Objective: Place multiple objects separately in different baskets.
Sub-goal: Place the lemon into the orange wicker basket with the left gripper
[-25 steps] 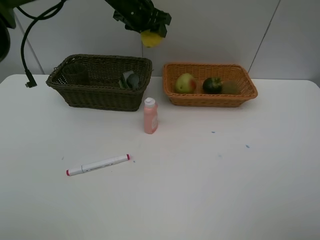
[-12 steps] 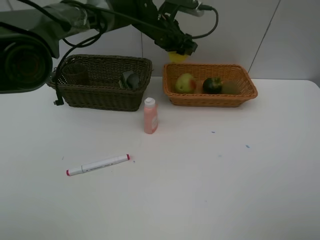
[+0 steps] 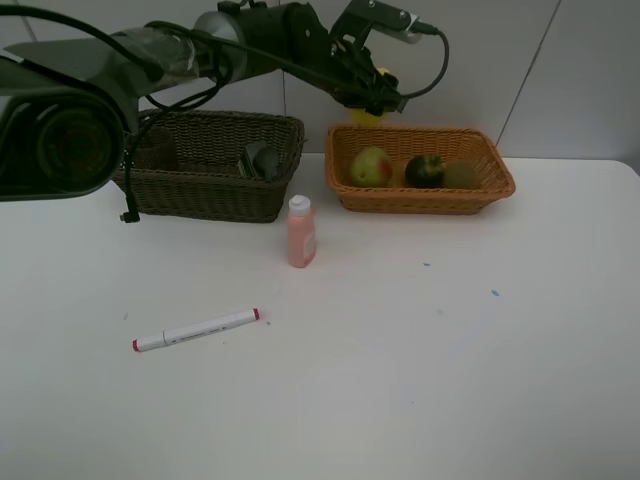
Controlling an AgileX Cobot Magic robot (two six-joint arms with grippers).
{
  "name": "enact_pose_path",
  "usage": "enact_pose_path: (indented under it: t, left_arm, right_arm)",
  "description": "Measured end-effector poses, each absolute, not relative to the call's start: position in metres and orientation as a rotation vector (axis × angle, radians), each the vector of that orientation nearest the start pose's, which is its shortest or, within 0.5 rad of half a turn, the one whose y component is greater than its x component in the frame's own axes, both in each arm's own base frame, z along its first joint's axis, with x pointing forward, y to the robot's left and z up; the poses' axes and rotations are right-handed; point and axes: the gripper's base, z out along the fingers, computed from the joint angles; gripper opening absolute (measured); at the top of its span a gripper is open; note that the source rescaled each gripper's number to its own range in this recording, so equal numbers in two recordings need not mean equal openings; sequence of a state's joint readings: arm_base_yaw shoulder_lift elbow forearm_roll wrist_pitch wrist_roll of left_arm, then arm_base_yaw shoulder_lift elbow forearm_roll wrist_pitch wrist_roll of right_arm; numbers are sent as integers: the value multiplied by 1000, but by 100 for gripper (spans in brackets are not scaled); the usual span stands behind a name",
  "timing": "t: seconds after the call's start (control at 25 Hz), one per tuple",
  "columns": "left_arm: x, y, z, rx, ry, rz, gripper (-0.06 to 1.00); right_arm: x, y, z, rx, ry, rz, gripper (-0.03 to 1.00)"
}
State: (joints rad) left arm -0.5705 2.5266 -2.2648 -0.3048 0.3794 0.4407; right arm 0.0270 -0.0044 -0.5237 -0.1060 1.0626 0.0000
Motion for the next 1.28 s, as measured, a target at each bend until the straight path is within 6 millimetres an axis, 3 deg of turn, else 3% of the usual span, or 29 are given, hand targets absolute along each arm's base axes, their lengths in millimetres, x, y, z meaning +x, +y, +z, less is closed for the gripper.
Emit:
enact_pose_path:
  t: [0.24, 0.64, 1.08, 1.28]
  left_arm:
    - [480, -333, 188, 811, 1910, -369, 75]
    - [474, -347, 151, 847, 1960, -381, 75]
    - [474, -347, 152, 838, 1965, -392, 75]
    - [473, -348, 159, 730, 1996, -474, 79]
  right_arm:
    - [-9, -9, 284, -20, 2015, -109, 100]
    - [-9, -9, 284, -20, 2015, -109, 100]
    - [-9, -9, 284, -20, 2015, -109, 100]
    - [-9, -9, 284, -20, 2015, -109, 100]
